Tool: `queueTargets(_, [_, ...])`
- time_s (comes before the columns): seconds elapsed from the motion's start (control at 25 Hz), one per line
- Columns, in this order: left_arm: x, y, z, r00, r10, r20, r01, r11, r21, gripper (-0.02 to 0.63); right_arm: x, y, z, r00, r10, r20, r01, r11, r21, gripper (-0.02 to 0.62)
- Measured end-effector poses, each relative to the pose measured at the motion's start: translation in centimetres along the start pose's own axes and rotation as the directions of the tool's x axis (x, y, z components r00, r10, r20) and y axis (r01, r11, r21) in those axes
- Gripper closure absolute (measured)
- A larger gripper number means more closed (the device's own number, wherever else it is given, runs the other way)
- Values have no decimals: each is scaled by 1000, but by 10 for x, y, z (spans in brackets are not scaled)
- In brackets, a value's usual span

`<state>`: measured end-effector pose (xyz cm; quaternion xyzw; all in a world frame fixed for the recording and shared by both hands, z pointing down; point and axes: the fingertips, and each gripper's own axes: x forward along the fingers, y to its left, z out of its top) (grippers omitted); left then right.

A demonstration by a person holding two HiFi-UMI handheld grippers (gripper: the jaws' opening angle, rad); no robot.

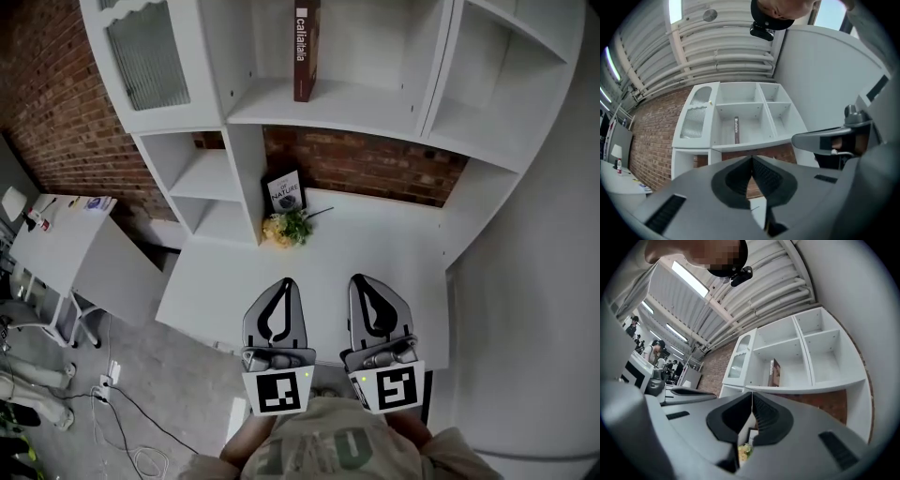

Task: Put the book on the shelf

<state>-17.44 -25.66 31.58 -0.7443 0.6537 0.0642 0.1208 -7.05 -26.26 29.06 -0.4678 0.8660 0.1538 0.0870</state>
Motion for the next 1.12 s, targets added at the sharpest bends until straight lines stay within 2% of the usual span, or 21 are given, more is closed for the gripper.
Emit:
queueTargets(0.2, [-15,8,-16,999,37,-15,-38,998,-45,594,-1,15,-26,997,42,-62,-42,999,-1,578])
queueTargets(0.36, [-23,11,-15,999,52,-9,-52,998,-34,594,-6,18,-32,997,42,-63,-40,999,26,578])
queueTargets(0.68, [-19,-9,-13,1000,-5,5,5,999,-50,594,-10,11,-30,998,30,-57,-27,999,42,578])
queueTargets(1.12, [-15,-8,-23,1000,-13,-24,11,997,-79,594,-12,5,-39,996,11,-84,-5,998,61,578])
